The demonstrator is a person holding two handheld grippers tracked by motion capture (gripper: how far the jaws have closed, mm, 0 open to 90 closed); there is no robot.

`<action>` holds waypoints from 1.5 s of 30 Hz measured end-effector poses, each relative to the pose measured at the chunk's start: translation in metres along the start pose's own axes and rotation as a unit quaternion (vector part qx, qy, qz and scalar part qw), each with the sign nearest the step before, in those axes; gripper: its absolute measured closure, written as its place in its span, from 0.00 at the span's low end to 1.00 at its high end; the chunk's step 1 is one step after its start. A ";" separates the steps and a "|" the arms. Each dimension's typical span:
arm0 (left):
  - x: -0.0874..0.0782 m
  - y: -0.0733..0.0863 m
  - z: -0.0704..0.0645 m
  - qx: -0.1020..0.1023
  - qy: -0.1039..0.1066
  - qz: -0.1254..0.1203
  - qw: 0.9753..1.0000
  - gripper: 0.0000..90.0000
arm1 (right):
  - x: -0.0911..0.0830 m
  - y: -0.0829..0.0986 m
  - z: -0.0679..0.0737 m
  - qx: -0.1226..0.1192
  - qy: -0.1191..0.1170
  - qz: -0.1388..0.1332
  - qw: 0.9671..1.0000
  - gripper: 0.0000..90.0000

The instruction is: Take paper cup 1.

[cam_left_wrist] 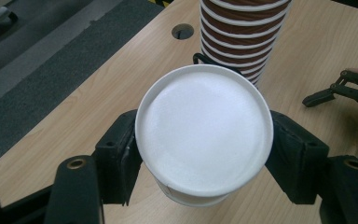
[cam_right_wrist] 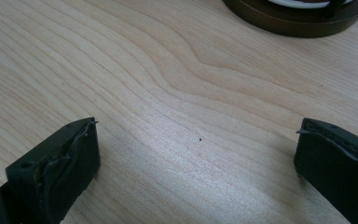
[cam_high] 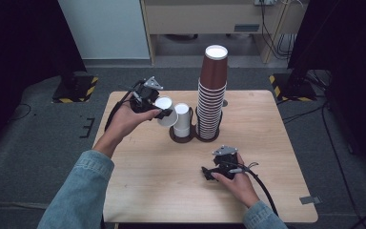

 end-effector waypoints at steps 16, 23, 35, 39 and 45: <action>-0.003 0.019 -0.001 -0.007 0.004 0.000 1.000 0.36 | 0.000 0.000 0.000 0.000 0.000 0.001 1.000 0.00; -0.005 0.026 -0.003 -0.004 0.005 0.002 1.000 0.36 | 0.000 0.000 0.000 -0.001 0.000 0.001 1.000 0.00; -0.010 0.037 -0.008 0.003 0.008 0.005 1.000 0.36 | 0.000 0.000 0.000 -0.002 0.000 0.002 1.000 0.00; -0.010 0.042 -0.010 0.003 0.010 0.008 1.000 0.36 | 0.000 0.000 0.000 -0.002 0.000 0.002 1.000 0.00; -0.008 0.049 -0.012 0.001 0.015 0.007 1.000 0.36 | 0.000 0.000 0.001 -0.001 0.001 0.000 1.000 0.00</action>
Point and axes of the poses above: each handheld gripper's, and its own axes: x roughly forward along the jaws, y roughly out of its underside, z roughly to its left, the point moved 2 cm from there along x, roughly forward along the jaws, and after that the axes turned 9 degrees about z, right-handed, at the moved point
